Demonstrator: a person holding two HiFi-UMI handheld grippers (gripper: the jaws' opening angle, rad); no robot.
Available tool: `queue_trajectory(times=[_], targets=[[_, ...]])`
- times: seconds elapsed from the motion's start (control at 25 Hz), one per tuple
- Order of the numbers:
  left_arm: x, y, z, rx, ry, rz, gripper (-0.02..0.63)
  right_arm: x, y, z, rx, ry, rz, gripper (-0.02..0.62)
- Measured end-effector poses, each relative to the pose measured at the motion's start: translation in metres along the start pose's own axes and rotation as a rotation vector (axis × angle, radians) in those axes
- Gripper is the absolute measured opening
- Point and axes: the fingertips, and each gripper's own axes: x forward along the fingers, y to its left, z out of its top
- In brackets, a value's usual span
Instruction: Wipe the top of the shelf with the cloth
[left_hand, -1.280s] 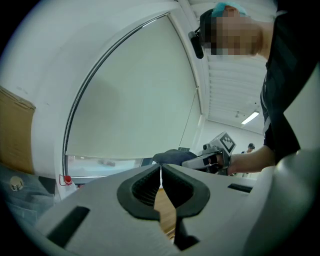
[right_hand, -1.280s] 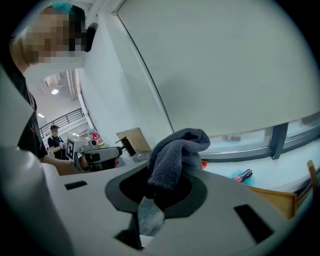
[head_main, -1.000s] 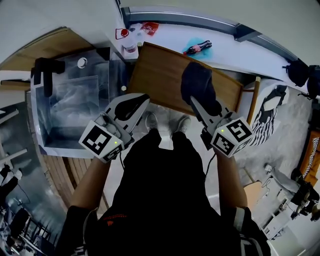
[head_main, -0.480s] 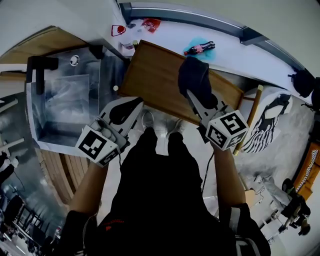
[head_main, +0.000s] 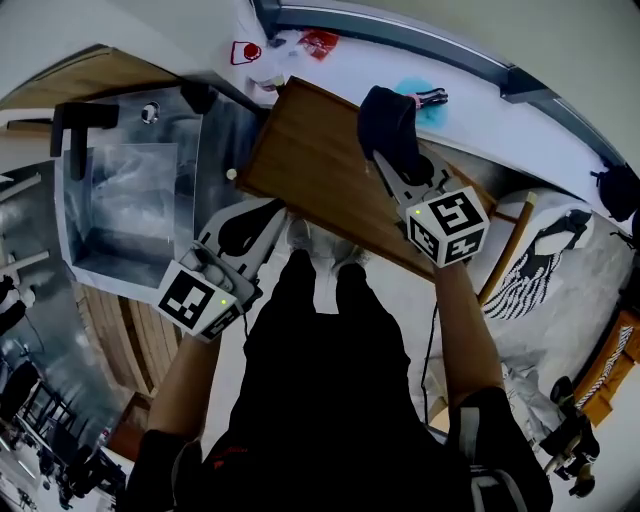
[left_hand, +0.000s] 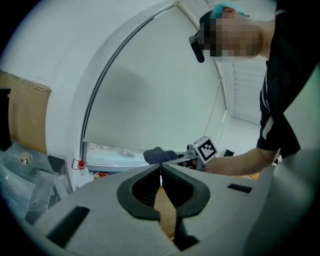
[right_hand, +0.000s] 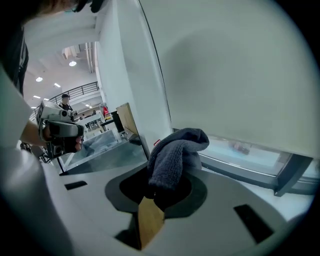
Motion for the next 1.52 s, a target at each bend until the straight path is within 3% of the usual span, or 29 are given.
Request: queue_trajectory(times=[0.64,1.16,1.52], targets=[[-0.021,0.044,-0.033,-0.056,0.043,0.025,0.026,0.123,0.001,-0.017,-0.045,0.074,0.016,0.069],[-0.037,0.088,-0.053,-0.102,0.065,0.02,0.026,0.203,0.003,-0.036,0.018,0.114,0.002,0.069],[-0.041,0.094,-0.064,-0.122,0.08,0.014,0.026,0.222,-0.005,-0.065,0.063,0.17,-0.014,0.069]])
